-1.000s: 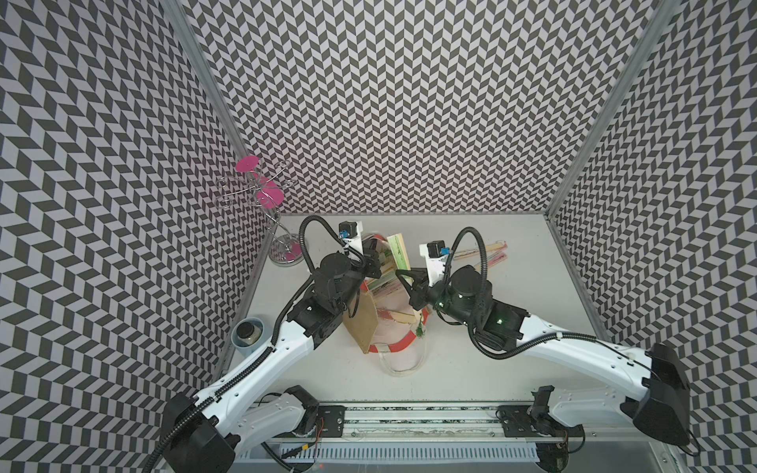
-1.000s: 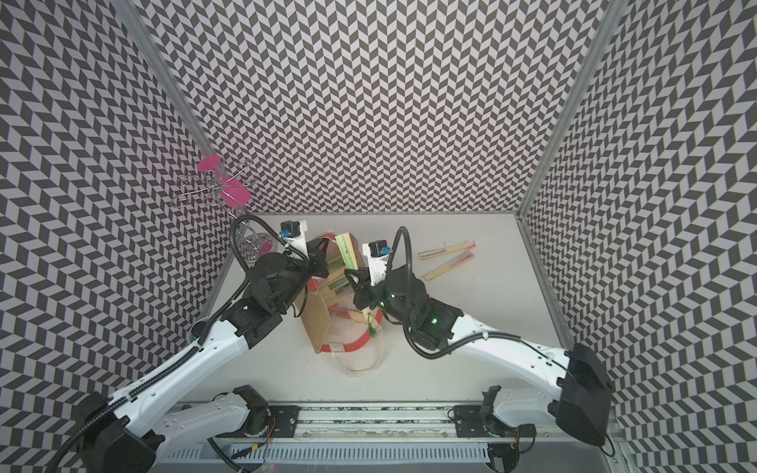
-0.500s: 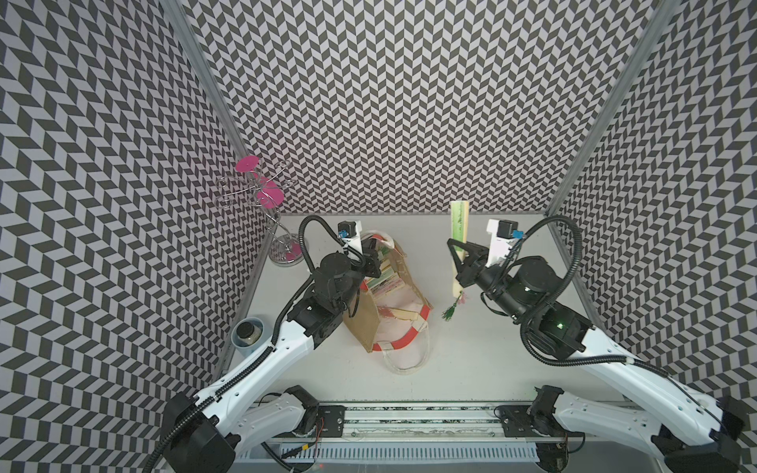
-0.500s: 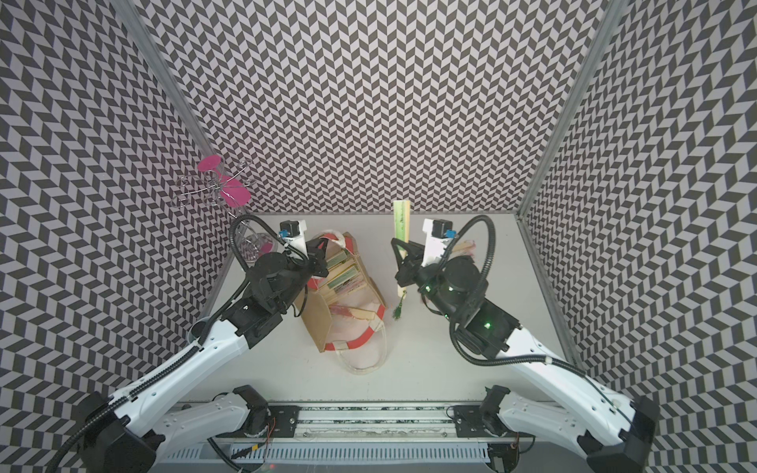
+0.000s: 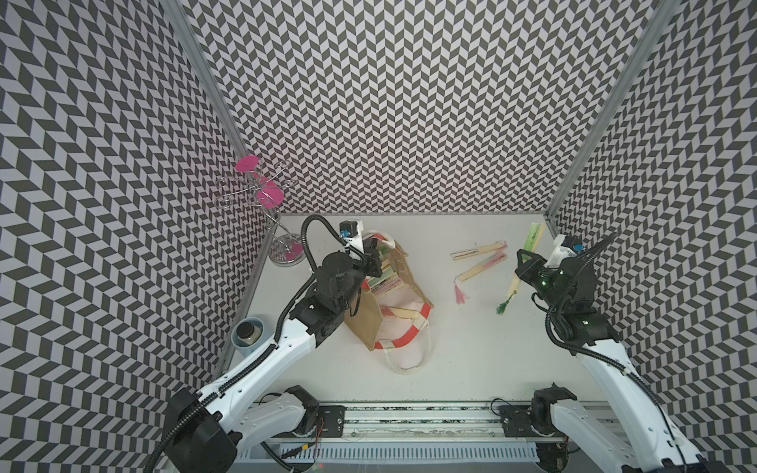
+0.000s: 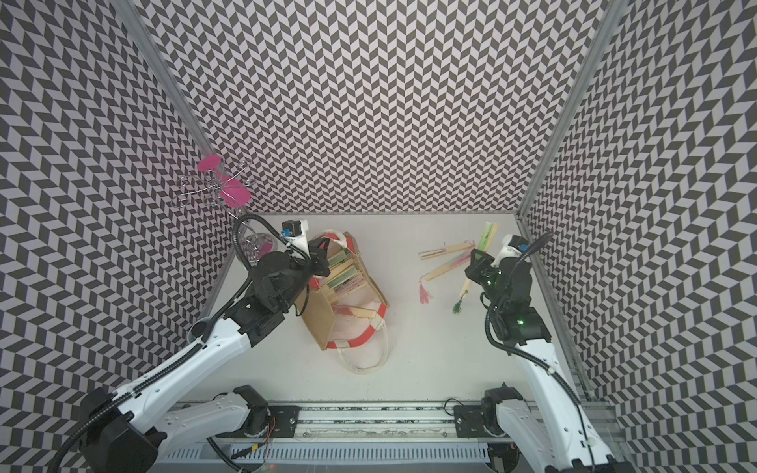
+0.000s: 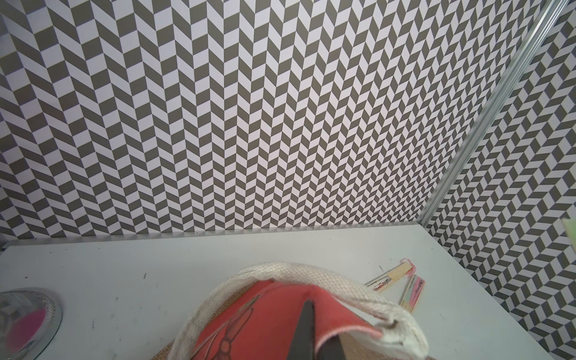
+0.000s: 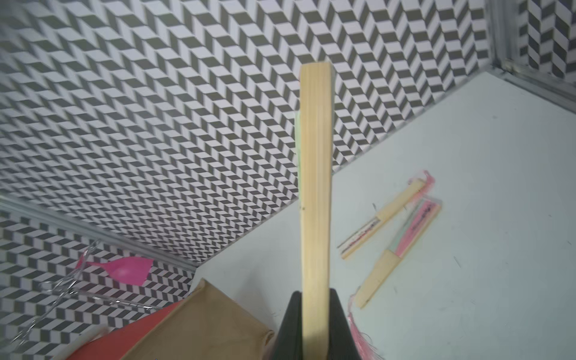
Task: Take out the folding fans from the tote bags
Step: Place the folding fan at the center of the board.
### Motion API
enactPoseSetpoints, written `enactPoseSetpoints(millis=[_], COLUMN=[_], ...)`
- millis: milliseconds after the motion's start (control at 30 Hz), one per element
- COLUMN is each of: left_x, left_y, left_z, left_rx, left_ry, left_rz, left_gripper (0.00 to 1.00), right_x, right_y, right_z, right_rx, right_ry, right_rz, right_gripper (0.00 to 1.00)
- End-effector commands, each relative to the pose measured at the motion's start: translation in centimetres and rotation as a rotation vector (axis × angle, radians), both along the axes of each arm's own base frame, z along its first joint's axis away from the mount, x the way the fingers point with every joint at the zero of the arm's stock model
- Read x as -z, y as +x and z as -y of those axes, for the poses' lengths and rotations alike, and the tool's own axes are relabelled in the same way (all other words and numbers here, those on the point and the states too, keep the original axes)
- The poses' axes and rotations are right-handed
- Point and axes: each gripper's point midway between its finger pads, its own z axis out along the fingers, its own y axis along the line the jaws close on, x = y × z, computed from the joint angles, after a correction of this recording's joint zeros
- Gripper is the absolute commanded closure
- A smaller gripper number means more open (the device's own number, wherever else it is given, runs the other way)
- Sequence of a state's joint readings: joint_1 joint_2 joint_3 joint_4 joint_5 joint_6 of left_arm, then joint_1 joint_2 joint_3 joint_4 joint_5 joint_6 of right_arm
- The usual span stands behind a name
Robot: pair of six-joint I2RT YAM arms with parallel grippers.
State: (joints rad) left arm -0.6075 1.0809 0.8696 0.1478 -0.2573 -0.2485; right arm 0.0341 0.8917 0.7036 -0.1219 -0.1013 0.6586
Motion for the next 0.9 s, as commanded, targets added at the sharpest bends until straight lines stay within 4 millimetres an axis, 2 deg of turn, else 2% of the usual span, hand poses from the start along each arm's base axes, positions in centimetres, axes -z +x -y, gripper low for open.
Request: enactPoseSetpoints(millis=[0,133,333,600,867], left_x=[-3.9,-3.6,-3.5,-3.6,-3.5], left_y=[0.1,0.1,0.0,-0.1,-0.2], left_z=[-0.5,-0.5,-0.5,-0.5,-0.4], left_rx=[-0.017,-0.015,-0.011,-0.005,0.006], left_ry=[-0.087,-0.088,-0.088,-0.09,-0.088], left_rz=[0.09,0.083,0.083,0.086,0.081], left_gripper=[1.0,1.0,1.0,1.0,1.0], right_x=[2.9,6.4,9.7,14.7,20.0], right_y=[0.5,1.5,3.5,7.9,10.4], right_z=[0.2,1.5,2.7,1.7,2.9], right_rx=[-0.046,-0.002,0.062,-0.011,0.039], right_ry=[0.112,0.099,0.105,0.189,0.216], right_rz=[-0.04,-0.1,-0.151,-0.261,-0.336], right_gripper=[1.0,1.0,1.0,0.99,0.99])
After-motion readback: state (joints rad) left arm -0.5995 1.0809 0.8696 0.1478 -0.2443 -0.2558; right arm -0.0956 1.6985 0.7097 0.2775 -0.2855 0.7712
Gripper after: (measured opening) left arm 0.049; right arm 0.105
